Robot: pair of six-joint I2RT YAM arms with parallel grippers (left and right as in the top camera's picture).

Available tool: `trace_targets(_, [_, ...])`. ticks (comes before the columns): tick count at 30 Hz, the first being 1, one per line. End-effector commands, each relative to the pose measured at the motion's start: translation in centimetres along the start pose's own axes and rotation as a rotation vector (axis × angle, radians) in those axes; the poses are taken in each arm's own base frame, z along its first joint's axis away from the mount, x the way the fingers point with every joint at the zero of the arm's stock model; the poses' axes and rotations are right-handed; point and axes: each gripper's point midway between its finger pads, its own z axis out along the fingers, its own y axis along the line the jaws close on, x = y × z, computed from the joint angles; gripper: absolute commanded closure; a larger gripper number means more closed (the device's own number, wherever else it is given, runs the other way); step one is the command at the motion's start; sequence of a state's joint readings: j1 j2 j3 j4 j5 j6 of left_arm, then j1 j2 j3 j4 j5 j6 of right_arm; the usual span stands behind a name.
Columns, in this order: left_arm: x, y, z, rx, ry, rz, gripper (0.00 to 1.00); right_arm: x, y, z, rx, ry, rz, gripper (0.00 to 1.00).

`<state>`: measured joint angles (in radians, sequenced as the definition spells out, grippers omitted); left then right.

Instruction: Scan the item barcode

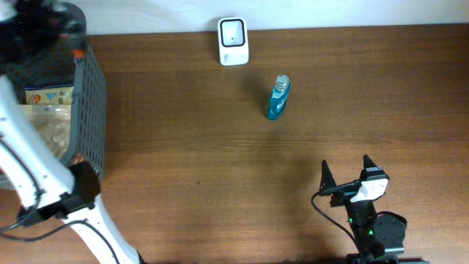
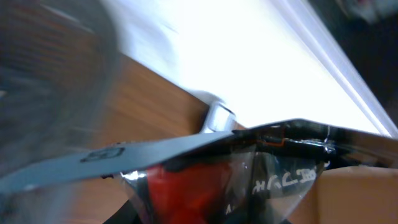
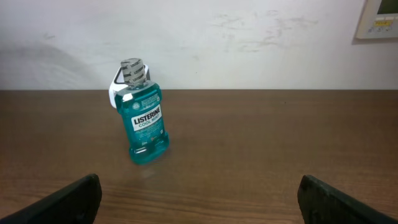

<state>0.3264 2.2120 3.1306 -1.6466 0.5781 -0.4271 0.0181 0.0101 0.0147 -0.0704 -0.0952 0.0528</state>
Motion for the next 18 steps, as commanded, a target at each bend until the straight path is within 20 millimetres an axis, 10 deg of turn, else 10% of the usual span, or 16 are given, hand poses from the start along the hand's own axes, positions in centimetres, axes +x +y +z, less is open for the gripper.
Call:
trace_targets(1, [5.3,-5.7,3.8,0.069,0.152,0.106,0.68,0.3,-0.2,0.0,0.008,0.002,0.004,0.02])
trace_targets(11, [22.2,-7.4,21.5,-0.277,0.377,0.454,0.64,0.3,-0.2,0.0,0.008,0.002,0.004,0.02])
trace_targets(18, [28.3,-2.3,31.6,-0.254,0.292,0.503,0.57,0.3,-0.2,0.0,0.008,0.002,0.004,0.02])
